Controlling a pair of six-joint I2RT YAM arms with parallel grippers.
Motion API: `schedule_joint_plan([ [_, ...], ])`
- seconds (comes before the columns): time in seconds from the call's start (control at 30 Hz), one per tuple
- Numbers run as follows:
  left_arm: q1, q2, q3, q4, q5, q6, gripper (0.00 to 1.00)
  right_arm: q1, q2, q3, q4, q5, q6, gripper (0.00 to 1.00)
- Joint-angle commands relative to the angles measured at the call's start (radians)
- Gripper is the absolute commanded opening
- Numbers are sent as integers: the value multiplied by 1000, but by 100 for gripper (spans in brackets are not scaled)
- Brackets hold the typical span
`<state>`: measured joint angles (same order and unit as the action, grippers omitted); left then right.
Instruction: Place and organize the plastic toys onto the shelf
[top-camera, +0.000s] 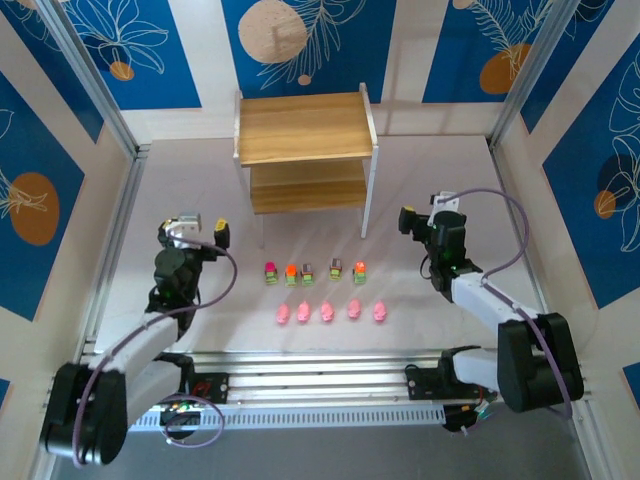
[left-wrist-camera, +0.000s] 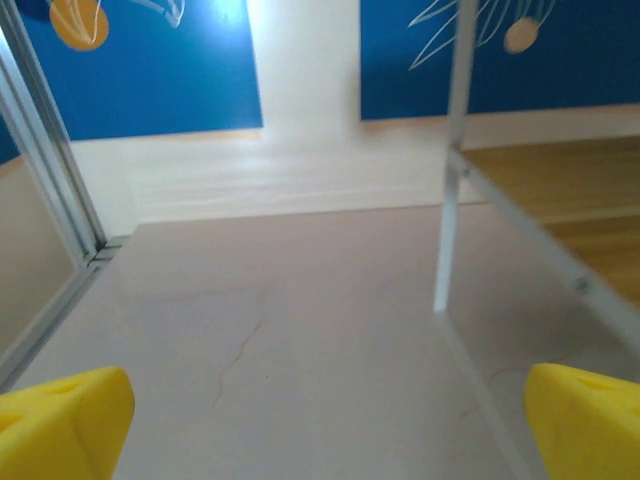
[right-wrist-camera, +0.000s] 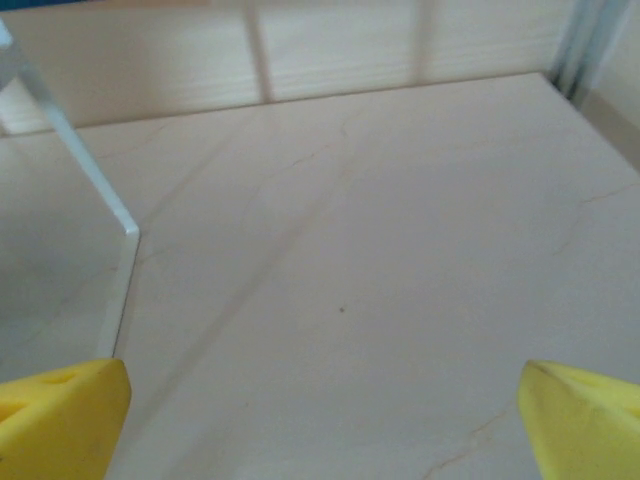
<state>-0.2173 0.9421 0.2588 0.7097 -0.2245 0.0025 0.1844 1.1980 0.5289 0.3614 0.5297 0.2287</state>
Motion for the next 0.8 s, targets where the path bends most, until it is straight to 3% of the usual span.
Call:
schedule_joint_plan([
  [0.0,-81,-112,29,-216,-120,1,100,36,-29,141,-361,281,215,99],
  [0.1,-166,-225,44,-351,-129,-69,100,91,-31,238,-564,349,297,99],
  [0.23,-272,-360,52,-541,-134,-148,100,224,-119,216,-615,409,313,99],
  [0.43,-416,-525,107,-846,-237,-182,100,440,-280,159,-729,457,348,99],
  [0.6,-458,-571,162,-1025,-260,-231,100,652,-362,129,-821,521,382,99],
  [0.77,-478,-570,123,-1053,-227,-260,100,845,-354,123,-945,596,506,99],
])
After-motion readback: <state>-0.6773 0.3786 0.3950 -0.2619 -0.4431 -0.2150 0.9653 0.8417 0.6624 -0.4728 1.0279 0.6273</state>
